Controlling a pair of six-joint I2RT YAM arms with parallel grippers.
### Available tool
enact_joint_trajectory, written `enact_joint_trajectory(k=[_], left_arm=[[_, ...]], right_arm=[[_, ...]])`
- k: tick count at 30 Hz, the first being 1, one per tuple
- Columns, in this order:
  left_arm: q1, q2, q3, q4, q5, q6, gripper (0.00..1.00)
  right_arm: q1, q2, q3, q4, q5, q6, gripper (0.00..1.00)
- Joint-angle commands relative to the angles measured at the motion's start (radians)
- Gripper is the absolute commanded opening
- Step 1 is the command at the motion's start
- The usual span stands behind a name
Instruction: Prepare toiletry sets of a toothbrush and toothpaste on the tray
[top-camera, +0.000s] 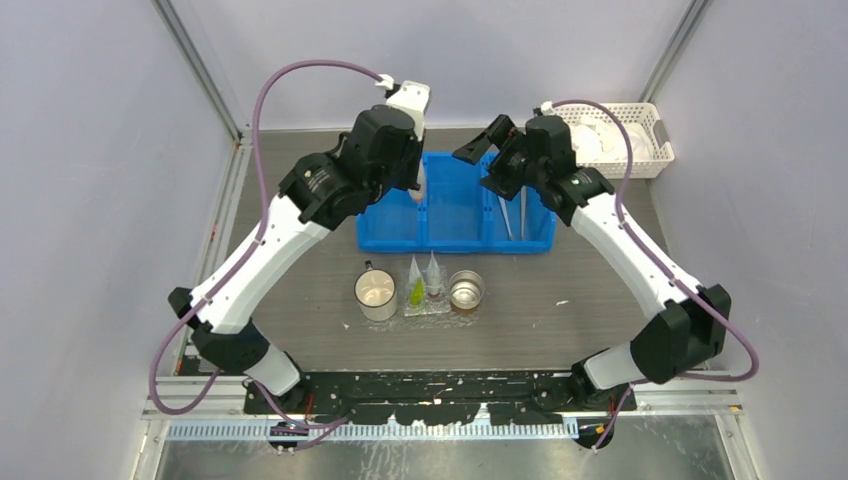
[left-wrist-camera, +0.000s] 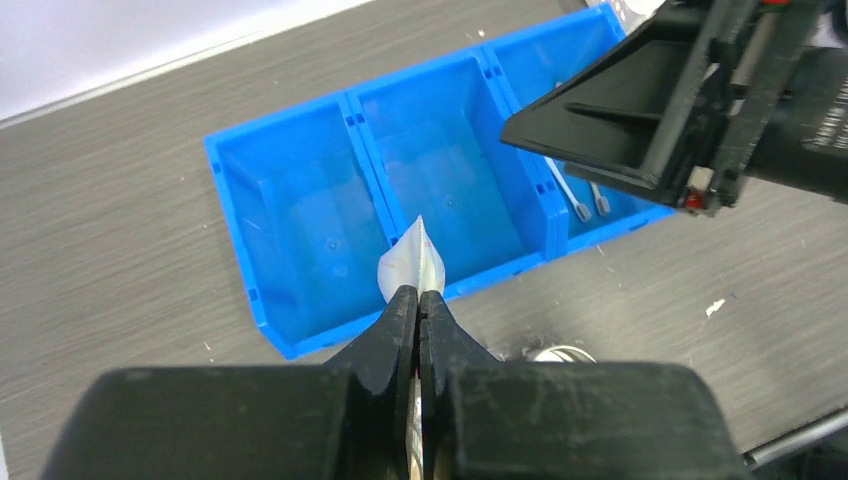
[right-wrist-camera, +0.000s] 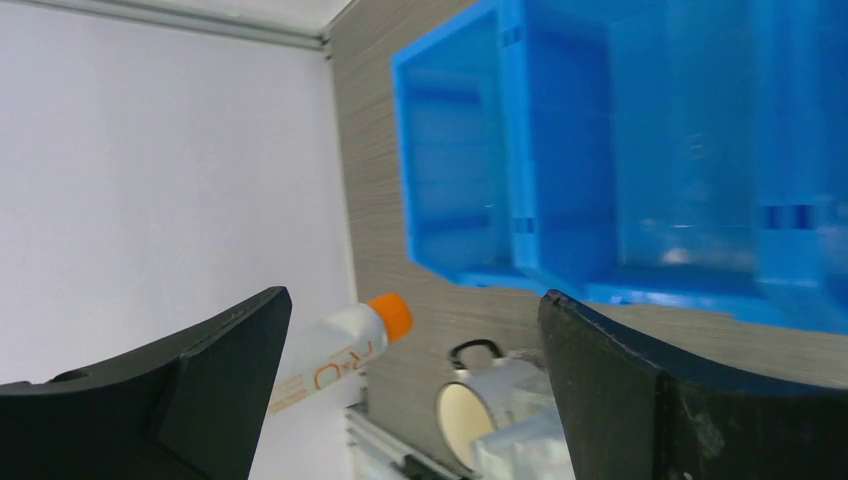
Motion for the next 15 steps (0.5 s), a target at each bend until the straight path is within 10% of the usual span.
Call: enact_joint_trajectory(k=[1,9,15], left_arm=[[-0.001,0.065,0.178,-0.164,0.083,-0.023,0.02],[-0.057,0.117,0.373,-0.34,0.208,-0.025,0.02],[-0.14,0.004,0.212,-0.239,0.366,-0.001,0.01]], right_arm=[[-0.007,-0.111,0.05,-0.184,0.187,-0.233,1.0],[-0.021,-0.172,0.061,-0.292,0.359,-0.376,1.0],[-0.026,-0.212,-0.007,-0.289,0.362,-0.382,1.0]])
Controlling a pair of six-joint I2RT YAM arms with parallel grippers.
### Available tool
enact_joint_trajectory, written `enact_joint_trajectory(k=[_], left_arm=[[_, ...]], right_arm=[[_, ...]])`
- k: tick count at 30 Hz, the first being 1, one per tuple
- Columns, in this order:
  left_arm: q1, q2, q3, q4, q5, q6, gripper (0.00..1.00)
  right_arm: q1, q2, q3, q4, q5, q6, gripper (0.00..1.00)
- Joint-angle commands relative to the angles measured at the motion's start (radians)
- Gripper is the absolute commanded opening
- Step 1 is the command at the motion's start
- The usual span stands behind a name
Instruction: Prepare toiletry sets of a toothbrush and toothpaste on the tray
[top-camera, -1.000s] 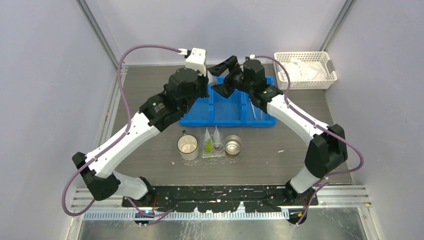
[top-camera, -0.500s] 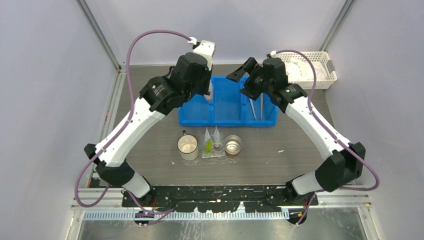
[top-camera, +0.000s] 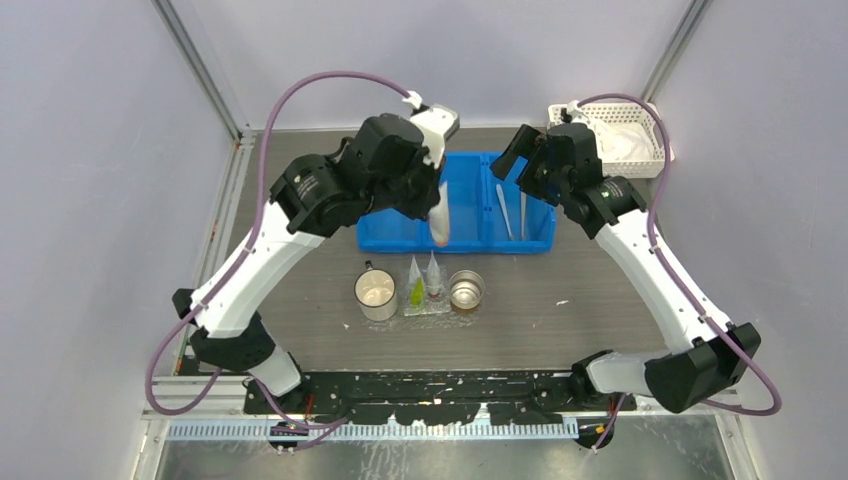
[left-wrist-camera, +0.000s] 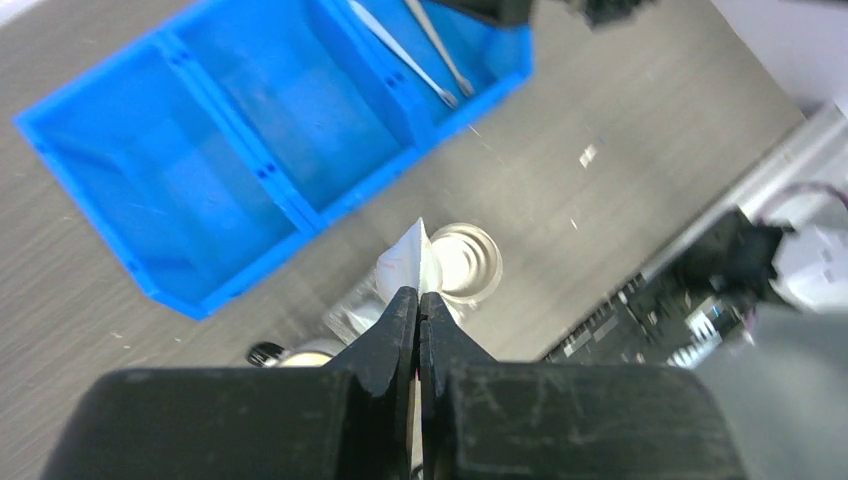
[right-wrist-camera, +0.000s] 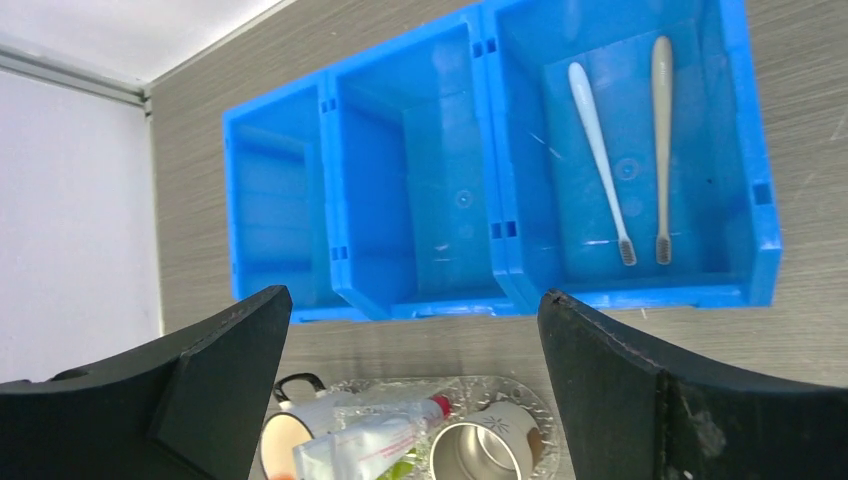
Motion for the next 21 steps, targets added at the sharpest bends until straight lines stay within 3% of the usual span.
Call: enact_joint_trajectory(k=[1,9,21], left_arm=[[-0.067,-0.117,-0.107,0.081,0.156,0.027,0.01],[-0.179,-0.262,-0.39,0.231,0.116,0.055,0.01],[-0.266,-0.336,-0.689,0.435,-0.144,0.075,0.01]], right_arm=[[-0.006,-0.053,-0.04,-0.015,0.043,-0.045,1.0],[-0.016,-0.124,-0.091,-0.038,0.064,-0.057,1.0],[-0.023,-0.162,-0.175,-0.025,0.053,-0.049,1.0]])
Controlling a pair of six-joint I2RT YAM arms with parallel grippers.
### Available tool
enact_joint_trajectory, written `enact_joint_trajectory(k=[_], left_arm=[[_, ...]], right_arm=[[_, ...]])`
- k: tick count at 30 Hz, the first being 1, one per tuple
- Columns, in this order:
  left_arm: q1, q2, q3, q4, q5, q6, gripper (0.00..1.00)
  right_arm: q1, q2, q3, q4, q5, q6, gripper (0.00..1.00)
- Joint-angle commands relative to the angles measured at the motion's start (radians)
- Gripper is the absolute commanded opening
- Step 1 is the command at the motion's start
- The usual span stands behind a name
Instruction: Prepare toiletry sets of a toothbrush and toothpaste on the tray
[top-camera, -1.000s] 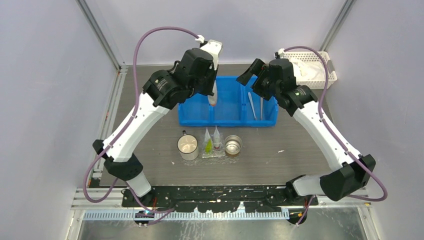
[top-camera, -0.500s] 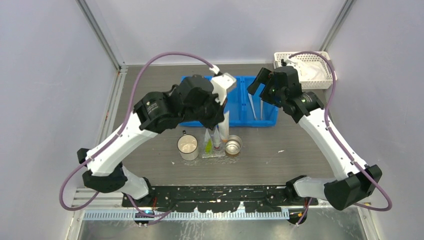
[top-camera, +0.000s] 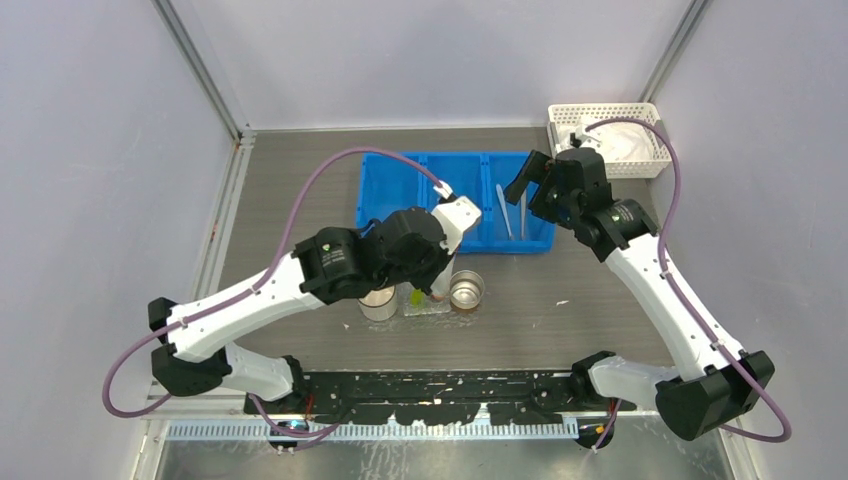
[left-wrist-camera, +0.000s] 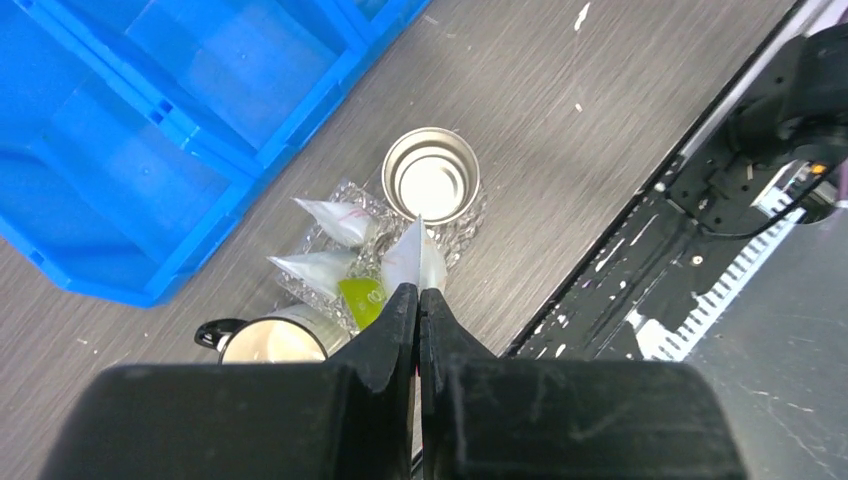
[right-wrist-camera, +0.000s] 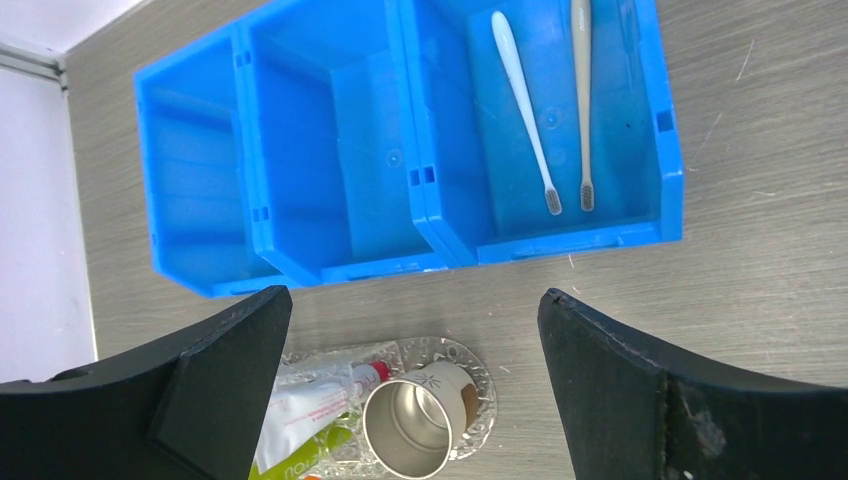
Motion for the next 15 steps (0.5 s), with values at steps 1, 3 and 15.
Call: enact_joint_trajectory(k=[1,3,15], left_arm=[[-0.024,-0.053,-0.056,0.175,-0.111,0.019,0.01],[-0.028,-0.058,-0.08,0.193,-0.136,0.019,0.01],[-0.03,-0.081,-0.196,0.26,-0.166,-0.011,0.01]], right_arm=[[-0.004,-0.025,-0.026,0.031,0.008,-0.004,1.0],[-0.004,-0.025,-0.032,0.034,0.007,-0.004,1.0],[-0.015,-0.016,-0.062,0.055,-0.018,-0.004,1.0]])
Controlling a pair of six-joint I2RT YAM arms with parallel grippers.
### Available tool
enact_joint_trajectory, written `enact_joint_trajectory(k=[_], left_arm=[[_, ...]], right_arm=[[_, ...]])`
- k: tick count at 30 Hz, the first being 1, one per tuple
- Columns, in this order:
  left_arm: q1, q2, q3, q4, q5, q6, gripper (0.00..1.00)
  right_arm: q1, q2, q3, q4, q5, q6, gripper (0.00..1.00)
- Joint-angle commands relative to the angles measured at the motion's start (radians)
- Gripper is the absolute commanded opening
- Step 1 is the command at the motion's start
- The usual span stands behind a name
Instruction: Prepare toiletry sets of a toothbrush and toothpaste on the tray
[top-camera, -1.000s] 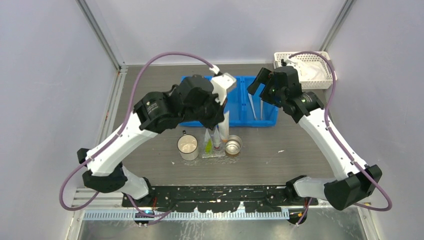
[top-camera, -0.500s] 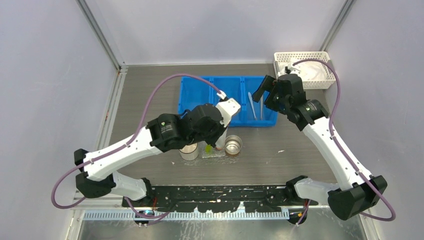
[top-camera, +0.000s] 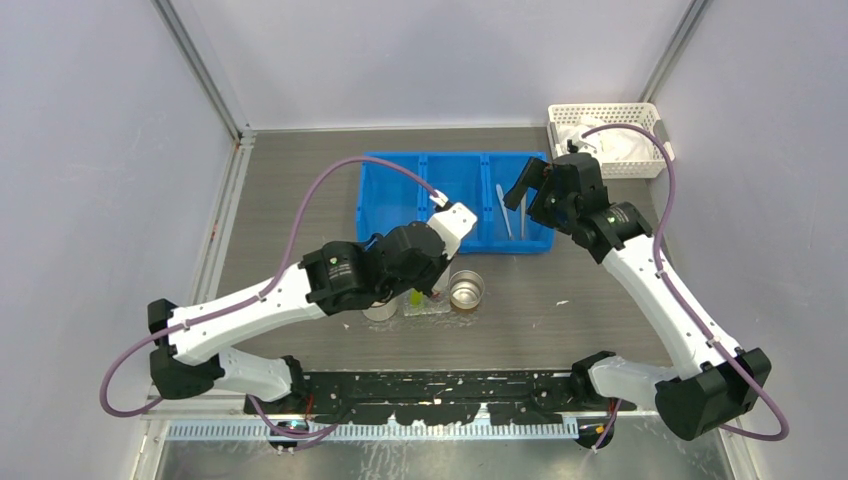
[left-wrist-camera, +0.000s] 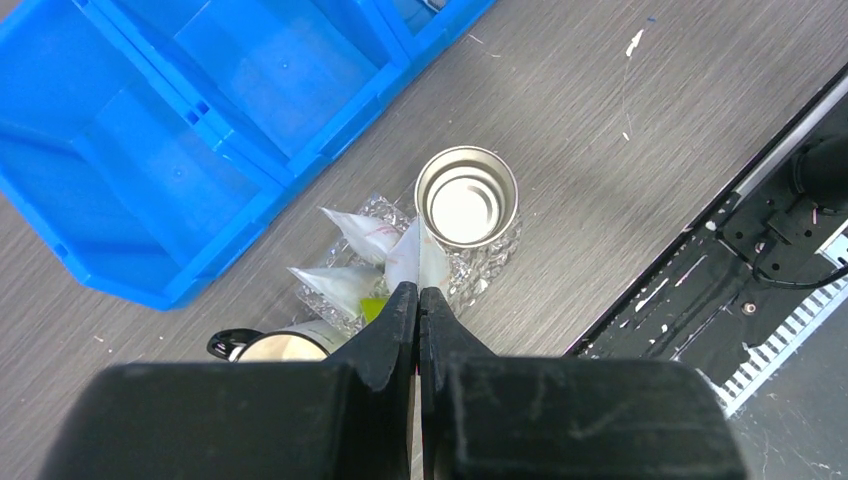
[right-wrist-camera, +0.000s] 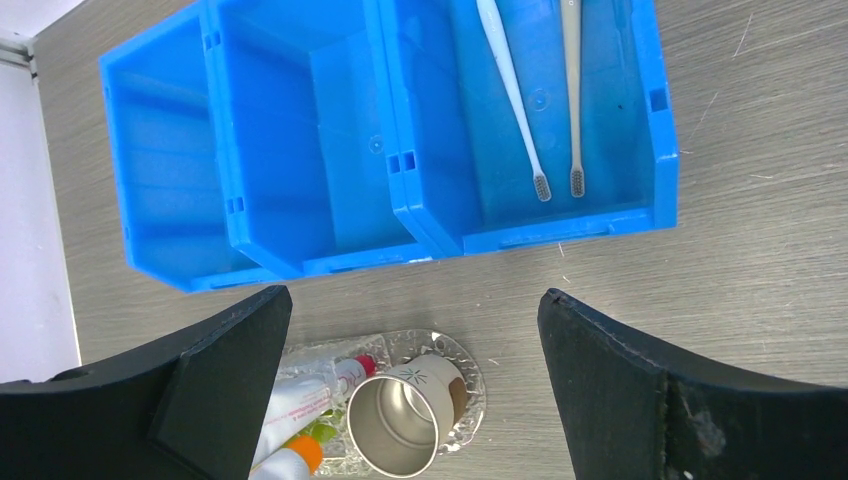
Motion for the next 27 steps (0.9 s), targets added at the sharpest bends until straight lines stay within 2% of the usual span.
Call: enact_joint_trajectory(k=[1,27], left_arm=[[-0.004,-0.033,-0.02,0.099,-0.026,-0.014,0.01],[-0.008,-0.049,-0.137,0.153,-0.037,-0.06,0.01]], right_arm=[[-0.006,-0.016,-0.009,0.047,-0.01,-0.004,1.0],[-0.018,-0.004,-0.075,0.098,-0.049,0.009,1.0]])
